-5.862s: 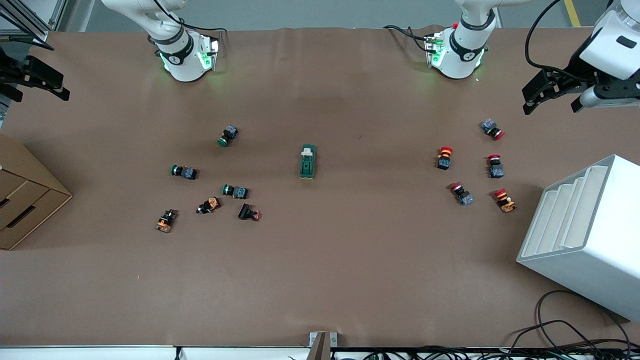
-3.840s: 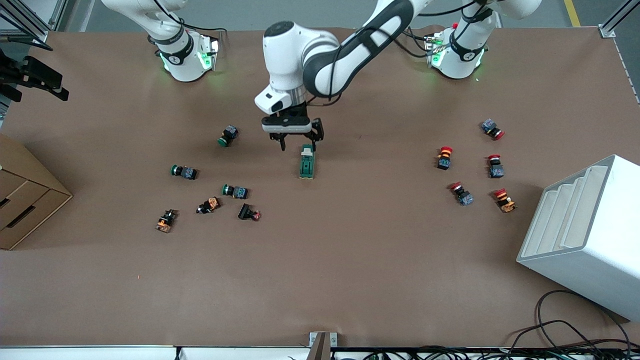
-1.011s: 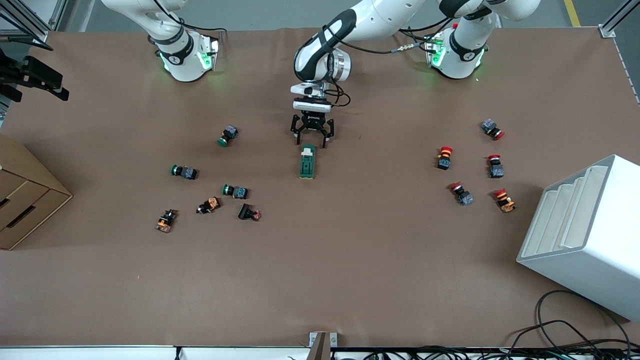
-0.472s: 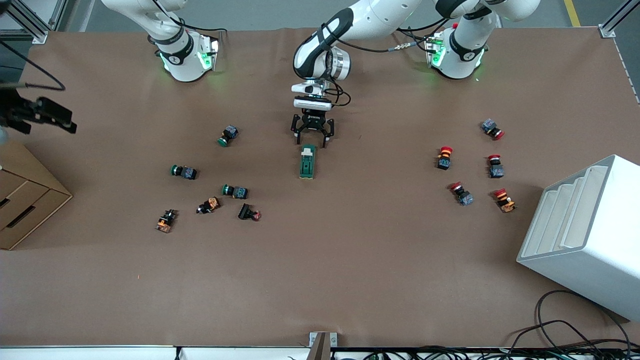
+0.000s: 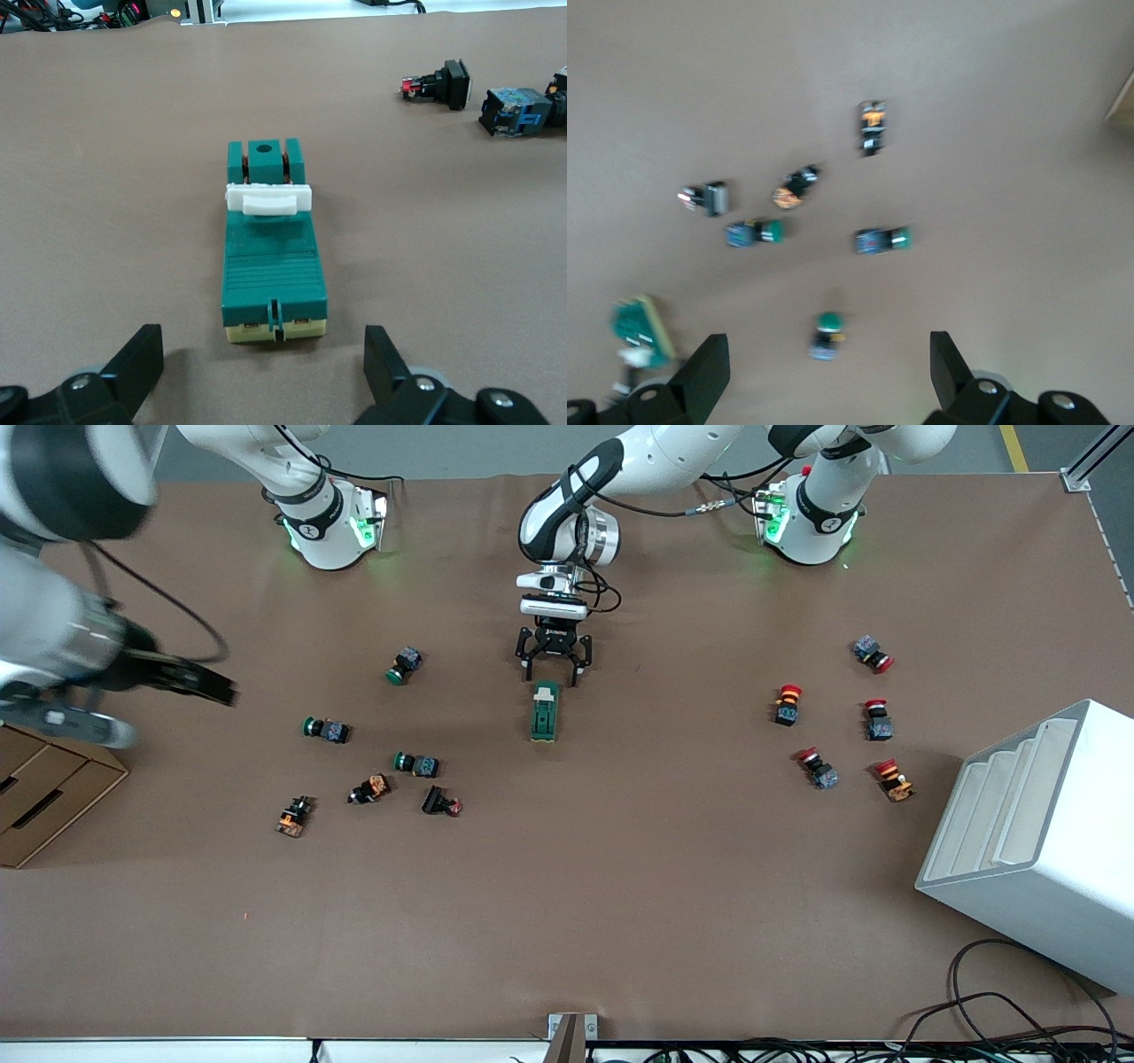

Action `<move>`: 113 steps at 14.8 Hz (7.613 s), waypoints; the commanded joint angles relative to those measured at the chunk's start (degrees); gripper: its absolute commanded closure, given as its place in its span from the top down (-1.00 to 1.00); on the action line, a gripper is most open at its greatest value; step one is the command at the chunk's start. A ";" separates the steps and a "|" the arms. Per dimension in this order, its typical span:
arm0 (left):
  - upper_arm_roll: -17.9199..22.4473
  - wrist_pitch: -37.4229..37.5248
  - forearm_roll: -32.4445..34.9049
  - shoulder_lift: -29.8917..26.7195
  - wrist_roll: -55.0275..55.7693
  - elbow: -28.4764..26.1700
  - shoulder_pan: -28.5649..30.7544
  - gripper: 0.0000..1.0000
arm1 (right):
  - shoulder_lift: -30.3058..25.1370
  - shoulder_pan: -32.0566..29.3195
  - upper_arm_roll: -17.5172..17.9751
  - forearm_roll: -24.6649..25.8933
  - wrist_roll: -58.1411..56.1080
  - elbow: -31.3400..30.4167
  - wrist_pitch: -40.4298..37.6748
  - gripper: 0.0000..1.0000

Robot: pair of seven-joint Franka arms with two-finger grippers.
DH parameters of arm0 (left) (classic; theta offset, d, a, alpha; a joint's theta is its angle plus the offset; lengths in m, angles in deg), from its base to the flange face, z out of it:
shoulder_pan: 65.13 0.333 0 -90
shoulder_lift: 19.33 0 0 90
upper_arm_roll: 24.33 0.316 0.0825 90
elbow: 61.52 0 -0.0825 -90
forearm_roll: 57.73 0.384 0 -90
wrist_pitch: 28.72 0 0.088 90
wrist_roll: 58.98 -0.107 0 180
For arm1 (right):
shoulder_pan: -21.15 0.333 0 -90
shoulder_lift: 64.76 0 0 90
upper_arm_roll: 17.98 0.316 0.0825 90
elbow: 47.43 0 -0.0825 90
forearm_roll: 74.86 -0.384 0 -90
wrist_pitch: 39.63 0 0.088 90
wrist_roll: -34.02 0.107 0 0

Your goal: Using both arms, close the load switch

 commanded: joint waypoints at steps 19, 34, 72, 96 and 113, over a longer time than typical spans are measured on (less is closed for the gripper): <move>0.42 -1.11 0.56 2.44 0.45 0.79 -0.57 0.99 | 15.12 38.82 -0.50 1.96 94.97 -23.61 49.30 1.00; 0.51 -1.03 0.47 3.14 0.37 1.32 -0.31 0.99 | 18.64 39.62 -1.21 7.68 99.57 -26.43 58.63 1.00; 0.51 -1.11 0.21 3.93 0.37 0.97 -0.13 0.99 | 27.25 35.67 -3.76 8.21 98.52 -15.62 63.90 1.00; 0.51 -1.11 0.12 3.67 0.28 1.32 -0.04 0.99 | 29.46 29.87 -3.06 9.53 93.25 -10.52 61.03 1.00; 0.34 -1.20 -1.54 2.53 -2.44 2.90 0.39 0.99 | 12.68 10.28 0.46 -2.16 41.97 -2.26 21.75 1.00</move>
